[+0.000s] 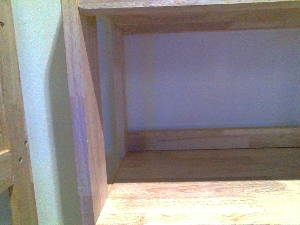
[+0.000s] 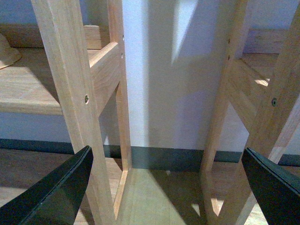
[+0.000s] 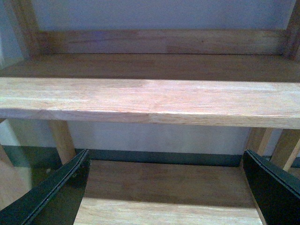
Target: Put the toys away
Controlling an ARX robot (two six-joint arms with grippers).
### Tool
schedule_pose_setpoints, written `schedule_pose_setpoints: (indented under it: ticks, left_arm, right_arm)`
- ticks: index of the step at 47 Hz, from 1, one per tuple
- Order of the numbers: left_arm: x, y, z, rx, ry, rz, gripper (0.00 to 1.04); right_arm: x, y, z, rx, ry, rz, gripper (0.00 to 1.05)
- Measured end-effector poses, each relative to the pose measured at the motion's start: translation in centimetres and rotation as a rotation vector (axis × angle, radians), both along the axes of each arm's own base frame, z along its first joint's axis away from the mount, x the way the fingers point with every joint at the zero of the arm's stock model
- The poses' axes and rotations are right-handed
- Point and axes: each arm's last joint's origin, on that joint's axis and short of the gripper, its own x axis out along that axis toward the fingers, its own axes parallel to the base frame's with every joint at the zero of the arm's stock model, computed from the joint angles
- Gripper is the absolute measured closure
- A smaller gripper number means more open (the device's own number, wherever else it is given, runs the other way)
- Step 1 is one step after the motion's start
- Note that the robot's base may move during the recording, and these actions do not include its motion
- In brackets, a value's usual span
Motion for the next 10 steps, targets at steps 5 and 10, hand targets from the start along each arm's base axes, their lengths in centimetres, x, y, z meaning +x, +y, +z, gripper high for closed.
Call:
schedule_pose_setpoints:
  ticks: [5, 10]
  left_arm:
    - [0.0, 0.0, 0.0, 0.0, 0.0, 0.0, 0.06]
    - [0.0, 0.0, 0.0, 0.0, 0.0, 0.0, 0.06]
  right_arm:
    - [0.0, 0.0, 0.0, 0.0, 0.0, 0.0, 0.06]
    - [0.0, 0.0, 0.0, 0.0, 0.0, 0.0, 0.06]
